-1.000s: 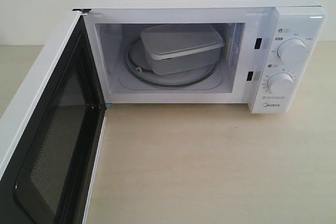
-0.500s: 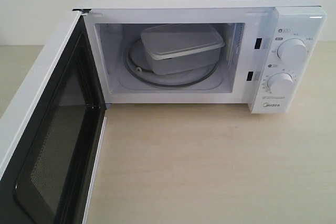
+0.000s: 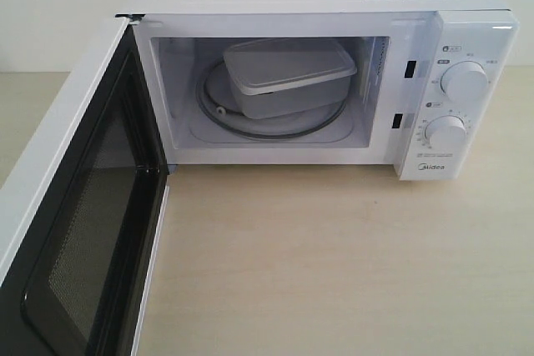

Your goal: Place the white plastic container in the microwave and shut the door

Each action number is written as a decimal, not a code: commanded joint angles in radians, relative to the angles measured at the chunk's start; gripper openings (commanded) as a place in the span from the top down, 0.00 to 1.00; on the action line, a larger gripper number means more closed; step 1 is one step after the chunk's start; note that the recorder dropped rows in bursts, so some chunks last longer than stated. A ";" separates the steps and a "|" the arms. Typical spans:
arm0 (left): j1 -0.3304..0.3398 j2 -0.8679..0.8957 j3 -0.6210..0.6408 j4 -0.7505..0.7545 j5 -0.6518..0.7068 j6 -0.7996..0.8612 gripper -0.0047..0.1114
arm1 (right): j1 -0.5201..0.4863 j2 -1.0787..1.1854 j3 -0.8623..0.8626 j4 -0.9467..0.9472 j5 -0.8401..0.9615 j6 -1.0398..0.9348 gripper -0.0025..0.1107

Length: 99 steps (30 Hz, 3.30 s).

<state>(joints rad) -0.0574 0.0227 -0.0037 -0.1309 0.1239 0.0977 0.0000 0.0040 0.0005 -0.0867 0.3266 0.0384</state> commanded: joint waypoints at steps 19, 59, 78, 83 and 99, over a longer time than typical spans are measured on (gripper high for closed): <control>0.005 -0.004 -0.520 -0.099 0.149 -0.001 0.92 | 0.003 -0.004 -0.001 0.002 -0.004 0.001 0.98; -0.042 0.975 -0.808 -0.474 0.919 0.573 0.92 | 0.003 -0.004 -0.001 0.002 0.001 0.003 0.98; -0.210 1.054 -0.792 -0.725 0.650 0.714 0.92 | 0.003 -0.004 -0.001 0.002 0.001 0.003 0.98; -0.210 1.056 -0.796 -0.725 0.650 0.729 0.92 | 0.003 -0.004 -0.001 0.002 0.001 0.003 0.98; -0.270 1.172 -0.812 -0.738 0.586 0.802 0.92 | 0.003 -0.004 -0.001 0.002 -0.001 0.003 0.98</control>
<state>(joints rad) -0.3198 1.1746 -0.7992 -0.8484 0.7386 0.8841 0.0000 0.0040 0.0005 -0.0826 0.3309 0.0384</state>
